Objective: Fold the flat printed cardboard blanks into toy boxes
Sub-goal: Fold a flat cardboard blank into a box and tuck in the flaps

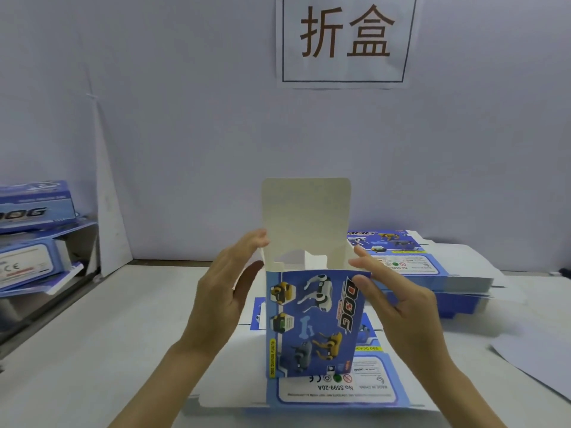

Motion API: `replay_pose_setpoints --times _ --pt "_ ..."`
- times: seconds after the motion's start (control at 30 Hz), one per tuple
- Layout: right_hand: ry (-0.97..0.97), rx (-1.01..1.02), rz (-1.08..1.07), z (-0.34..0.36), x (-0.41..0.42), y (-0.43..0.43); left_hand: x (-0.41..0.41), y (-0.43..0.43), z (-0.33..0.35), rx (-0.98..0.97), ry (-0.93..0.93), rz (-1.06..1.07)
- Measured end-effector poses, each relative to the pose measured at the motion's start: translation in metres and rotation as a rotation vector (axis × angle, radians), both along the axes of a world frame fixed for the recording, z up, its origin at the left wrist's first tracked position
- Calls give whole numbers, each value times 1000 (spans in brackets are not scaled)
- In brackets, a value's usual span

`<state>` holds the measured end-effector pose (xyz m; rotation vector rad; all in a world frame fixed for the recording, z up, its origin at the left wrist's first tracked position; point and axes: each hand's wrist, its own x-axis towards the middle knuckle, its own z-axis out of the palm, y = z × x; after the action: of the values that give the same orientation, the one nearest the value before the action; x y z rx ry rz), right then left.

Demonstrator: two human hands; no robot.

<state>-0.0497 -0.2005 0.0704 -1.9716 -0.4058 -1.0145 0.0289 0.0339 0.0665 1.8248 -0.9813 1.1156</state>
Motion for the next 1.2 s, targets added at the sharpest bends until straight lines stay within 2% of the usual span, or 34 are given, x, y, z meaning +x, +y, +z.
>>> replay_pose_setpoints --times 0.1,0.17,0.27,0.33,0.5,0.6,0.7,0.8,0.87,1.0,1.13,1.2 --pt "14 25 -46 -6 0 2 4 0 -8 -122 -54 108" --pt "46 66 -61 -5 1 4 0 -6 -22 -197 -5 135" --pt "67 129 -42 -5 2 7 -25 -26 -46 -317 351 -135" --pt "88 156 -34 -5 2 8 -32 -31 -53 -315 573 -264" --pt "122 181 -17 -2 0 9 -30 -27 -49 -266 601 -200" --pt "115 282 36 -4 -1 16 -33 -33 -49 -215 754 -318" --pt "130 293 65 0 -3 16 -27 -32 -53 -240 844 -303" --pt "127 271 53 0 -7 13 -22 -32 -61 -246 1100 -368" --pt "121 236 29 -2 -9 13 -21 -38 -68 -218 1098 -370" --pt "139 105 -25 -1 -8 12 -22 -41 -75 -206 935 -312" --pt "123 58 -83 0 -7 11 -22 -36 -73 -300 1020 -333" --pt "86 41 -109 2 -6 12 -22 -34 -74 -280 1000 -324"
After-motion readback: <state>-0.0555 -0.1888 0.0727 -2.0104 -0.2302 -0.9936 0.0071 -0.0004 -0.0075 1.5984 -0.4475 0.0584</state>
